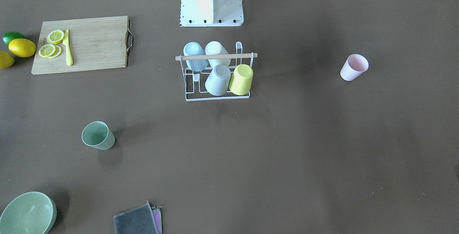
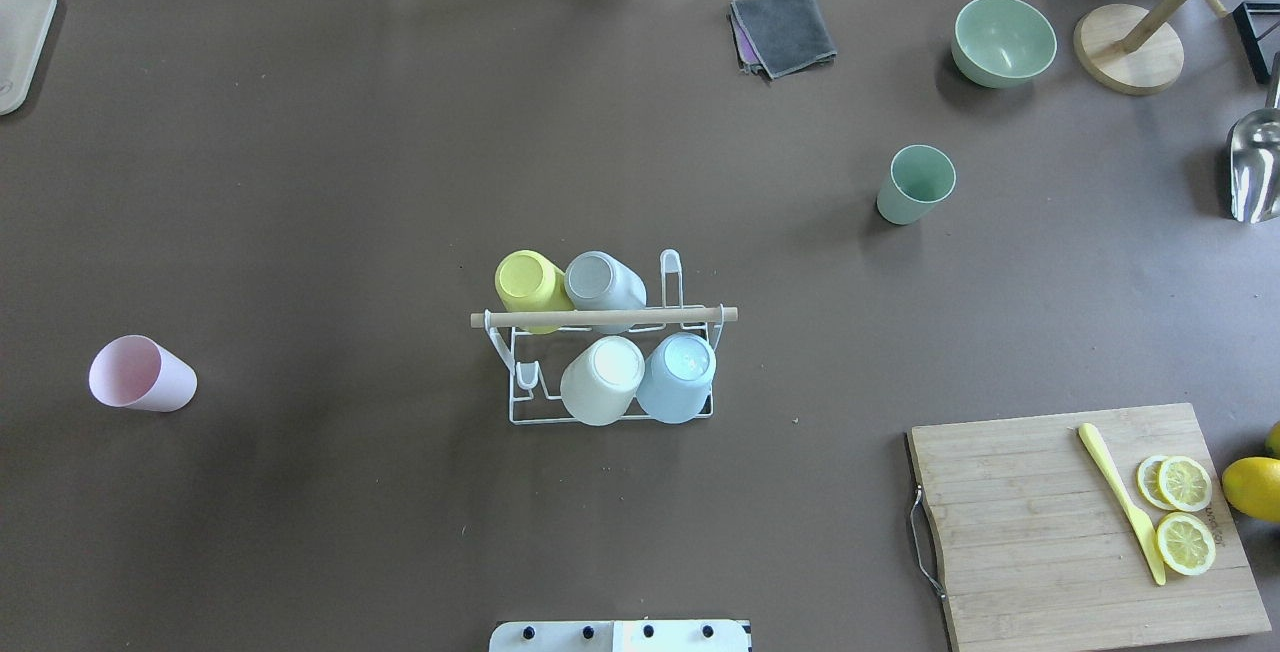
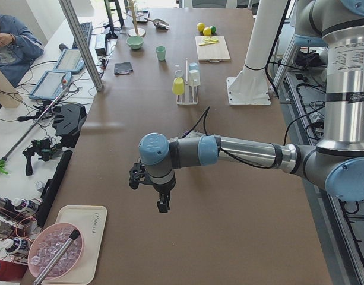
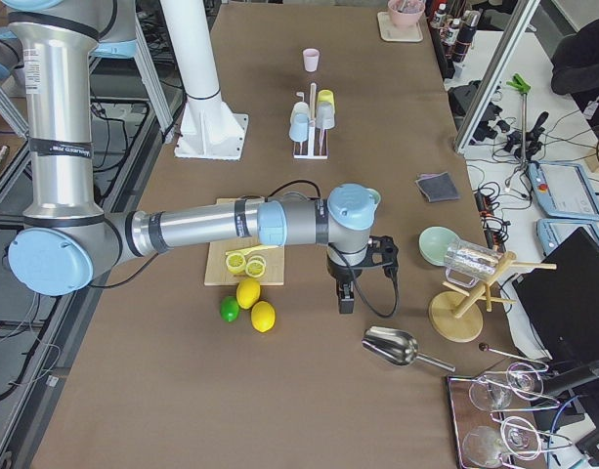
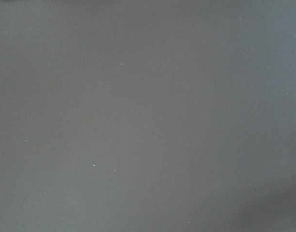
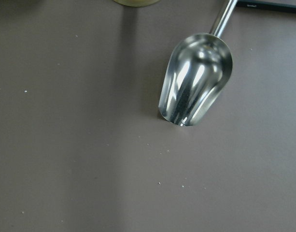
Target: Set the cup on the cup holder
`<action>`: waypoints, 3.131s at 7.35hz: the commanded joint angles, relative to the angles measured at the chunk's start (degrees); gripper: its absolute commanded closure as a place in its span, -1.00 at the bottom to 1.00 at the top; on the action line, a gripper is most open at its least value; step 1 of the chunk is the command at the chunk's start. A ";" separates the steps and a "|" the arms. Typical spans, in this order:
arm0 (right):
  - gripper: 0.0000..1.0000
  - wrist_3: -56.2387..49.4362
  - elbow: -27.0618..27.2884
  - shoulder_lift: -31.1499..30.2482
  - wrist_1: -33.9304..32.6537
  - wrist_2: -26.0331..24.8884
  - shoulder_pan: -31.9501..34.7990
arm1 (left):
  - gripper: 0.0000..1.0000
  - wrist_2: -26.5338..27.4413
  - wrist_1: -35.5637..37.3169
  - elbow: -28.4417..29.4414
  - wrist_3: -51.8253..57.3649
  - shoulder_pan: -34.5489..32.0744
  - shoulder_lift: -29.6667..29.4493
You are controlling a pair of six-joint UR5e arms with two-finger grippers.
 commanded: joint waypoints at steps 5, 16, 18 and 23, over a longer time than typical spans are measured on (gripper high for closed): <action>-1.00 16.26 0.71 13.63 -0.73 -3.37 -14.17 | -0.98 -0.35 0.07 -0.36 -0.02 -0.09 0.23; -1.00 19.27 -32.39 46.05 -10.49 -0.03 -22.07 | -0.98 -2.55 0.33 -0.55 -14.17 11.48 -6.44; -1.00 16.40 -43.55 52.12 -10.49 0.32 -23.40 | -0.98 -2.11 2.62 2.77 -14.18 18.96 -10.73; -1.00 7.08 -55.81 54.61 -10.32 1.99 -26.92 | -0.97 2.37 18.51 15.43 -13.47 28.27 -29.62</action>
